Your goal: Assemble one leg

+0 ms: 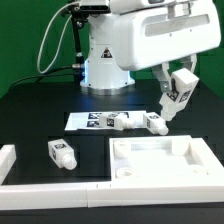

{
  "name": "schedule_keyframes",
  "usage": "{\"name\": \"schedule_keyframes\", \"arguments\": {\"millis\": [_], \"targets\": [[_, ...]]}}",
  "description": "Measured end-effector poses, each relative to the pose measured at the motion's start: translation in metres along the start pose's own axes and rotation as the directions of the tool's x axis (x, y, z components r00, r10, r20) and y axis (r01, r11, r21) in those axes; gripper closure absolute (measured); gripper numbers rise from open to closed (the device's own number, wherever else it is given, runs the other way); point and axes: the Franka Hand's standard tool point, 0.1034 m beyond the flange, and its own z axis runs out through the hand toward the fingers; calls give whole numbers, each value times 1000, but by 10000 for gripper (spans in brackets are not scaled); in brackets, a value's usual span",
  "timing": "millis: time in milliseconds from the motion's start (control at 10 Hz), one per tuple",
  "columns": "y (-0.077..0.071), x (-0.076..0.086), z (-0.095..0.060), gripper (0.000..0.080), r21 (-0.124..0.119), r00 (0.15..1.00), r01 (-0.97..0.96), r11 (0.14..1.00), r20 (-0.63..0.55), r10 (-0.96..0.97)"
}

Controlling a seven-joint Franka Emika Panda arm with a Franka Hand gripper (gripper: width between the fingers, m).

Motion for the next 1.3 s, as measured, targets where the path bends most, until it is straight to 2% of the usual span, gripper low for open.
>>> {"name": "schedule_keyframes", "arguments": {"millis": [100, 200, 300, 400, 500, 700, 1000, 1200, 1300], "targets": [[8, -2, 2, 512, -39, 998, 3, 999, -58, -5], [12, -8, 15, 512, -56, 995, -4, 998, -97, -2], [24, -5, 20, 512, -62, 991, -1, 998, -135, -7], [32, 3, 20, 512, -83, 983, 2, 997, -184, -17], [28, 9, 24, 512, -78, 977, -9, 997, -212, -7], [27, 16, 32, 512, -98, 958, -39, 994, -285, 9], [26, 14, 35, 512, -85, 958, -50, 995, -285, 24], [-4, 20, 45, 512, -41, 956, -80, 996, -286, 65], [-10, 23, 47, 512, -35, 955, -75, 997, -288, 62]]}}
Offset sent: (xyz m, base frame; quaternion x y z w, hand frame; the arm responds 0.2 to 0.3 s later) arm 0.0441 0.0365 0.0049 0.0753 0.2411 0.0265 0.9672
